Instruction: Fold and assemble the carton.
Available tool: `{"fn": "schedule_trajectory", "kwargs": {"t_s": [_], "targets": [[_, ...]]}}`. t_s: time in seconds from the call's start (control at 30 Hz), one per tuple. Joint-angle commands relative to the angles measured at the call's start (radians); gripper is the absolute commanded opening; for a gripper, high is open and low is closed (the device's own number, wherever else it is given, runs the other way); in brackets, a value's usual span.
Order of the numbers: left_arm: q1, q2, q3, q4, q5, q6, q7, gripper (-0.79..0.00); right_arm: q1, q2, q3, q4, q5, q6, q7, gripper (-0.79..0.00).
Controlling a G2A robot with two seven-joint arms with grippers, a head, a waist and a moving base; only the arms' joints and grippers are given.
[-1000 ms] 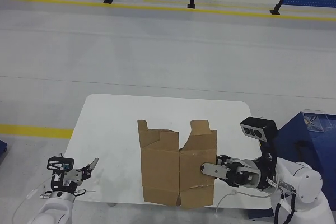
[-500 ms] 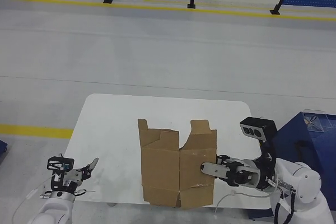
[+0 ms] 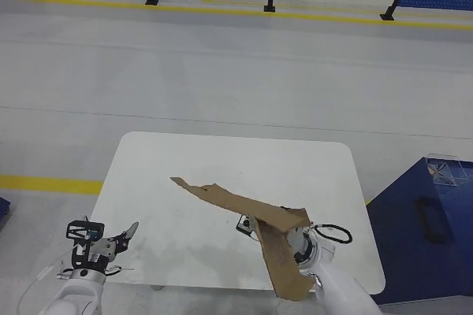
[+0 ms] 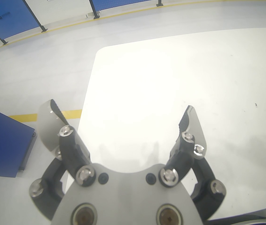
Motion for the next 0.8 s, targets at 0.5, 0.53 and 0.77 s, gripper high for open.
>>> {"fn": "schedule_trajectory", "kwargs": {"t_s": [0.5, 0.53, 0.77], "targets": [[0.0, 0.0, 0.0, 0.0, 0.0, 0.0, 0.0, 0.0, 0.137, -0.022, -0.258, 0.16, 1.091, 0.383, -0.517, -0.785], [0.0, 0.0, 0.0, 0.0, 0.0, 0.0, 0.0, 0.0, 0.135, -0.02, -0.252, 0.159, 1.096, 0.383, -0.526, -0.785], [0.0, 0.0, 0.0, 0.0, 0.0, 0.0, 0.0, 0.0, 0.125, -0.019, -0.162, 0.16, 0.945, 0.383, -0.471, -0.785]]}}
